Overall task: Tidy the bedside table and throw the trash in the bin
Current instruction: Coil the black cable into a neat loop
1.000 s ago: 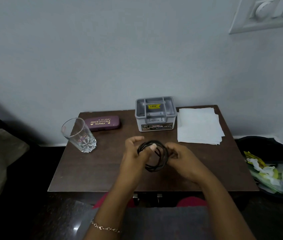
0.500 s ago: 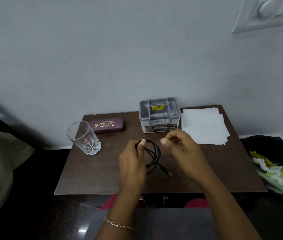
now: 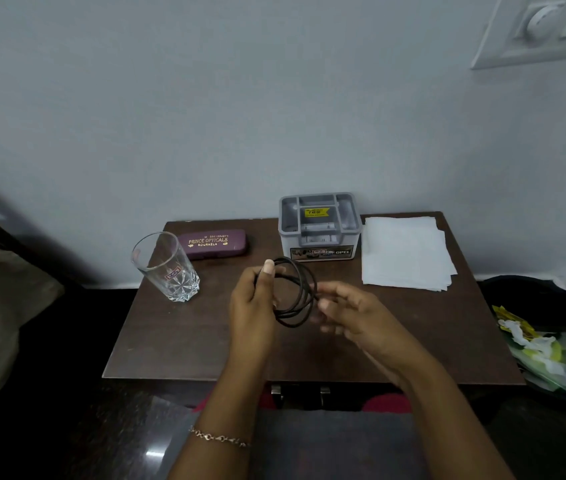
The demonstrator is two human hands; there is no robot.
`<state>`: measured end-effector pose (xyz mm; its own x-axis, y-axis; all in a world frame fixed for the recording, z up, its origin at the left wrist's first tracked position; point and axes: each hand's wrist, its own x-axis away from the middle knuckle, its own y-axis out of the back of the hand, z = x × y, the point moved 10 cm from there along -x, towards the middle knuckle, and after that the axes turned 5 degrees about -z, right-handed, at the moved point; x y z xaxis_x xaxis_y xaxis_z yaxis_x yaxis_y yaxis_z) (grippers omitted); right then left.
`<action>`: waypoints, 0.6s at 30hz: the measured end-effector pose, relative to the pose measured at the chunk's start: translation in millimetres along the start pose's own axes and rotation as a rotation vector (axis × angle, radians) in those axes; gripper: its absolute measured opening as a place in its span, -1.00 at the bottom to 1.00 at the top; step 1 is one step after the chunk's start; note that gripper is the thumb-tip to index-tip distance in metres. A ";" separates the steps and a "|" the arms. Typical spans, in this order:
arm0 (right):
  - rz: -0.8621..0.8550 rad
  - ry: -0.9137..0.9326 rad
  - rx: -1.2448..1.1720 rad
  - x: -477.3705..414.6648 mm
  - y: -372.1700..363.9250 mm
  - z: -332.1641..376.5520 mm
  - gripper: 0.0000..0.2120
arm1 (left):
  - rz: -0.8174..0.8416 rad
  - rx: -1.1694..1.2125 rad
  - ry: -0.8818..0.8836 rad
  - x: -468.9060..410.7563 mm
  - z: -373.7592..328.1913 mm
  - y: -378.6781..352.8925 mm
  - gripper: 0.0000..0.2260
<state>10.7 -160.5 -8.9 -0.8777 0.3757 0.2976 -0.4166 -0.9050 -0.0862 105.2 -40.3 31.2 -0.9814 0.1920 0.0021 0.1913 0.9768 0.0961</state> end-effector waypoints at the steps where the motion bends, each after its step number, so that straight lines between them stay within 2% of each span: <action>1: -0.021 0.018 -0.014 -0.3 5.5 -0.3 -0.77 | 0.045 0.041 0.023 0.3 1.2 -5.2 -0.77; 5: -0.148 0.122 -0.118 -6.5 26.5 7.5 -0.73 | 0.214 -0.035 -0.030 5.4 2.8 -28.4 -0.83; 9: -0.246 0.126 -0.331 -7.6 38.3 4.9 -0.79 | 0.447 -0.118 -0.003 23.1 9.7 -51.1 -0.73; 10: -0.280 0.132 -0.310 -7.4 41.7 4.0 -0.81 | 0.498 -0.076 0.031 28.0 8.6 -55.3 -0.72; 12: -0.317 0.174 -0.101 -7.7 46.8 6.2 -0.84 | 0.513 0.042 0.116 31.0 7.7 -57.7 -0.72; 15: -0.147 0.180 0.227 -11.0 26.6 3.7 -0.84 | 0.450 0.124 0.167 23.6 15.2 -55.3 -0.77; 18: 0.007 0.030 0.122 -8.3 6.7 -11.0 -0.90 | 0.345 0.113 0.181 12.1 24.6 -43.0 -0.72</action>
<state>12.6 -167.6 -22.4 -0.8880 0.3733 0.2684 -0.3801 -0.9245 0.0285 85.5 -77.6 2.6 -0.8443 0.5005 0.1916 0.5006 0.8641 -0.0511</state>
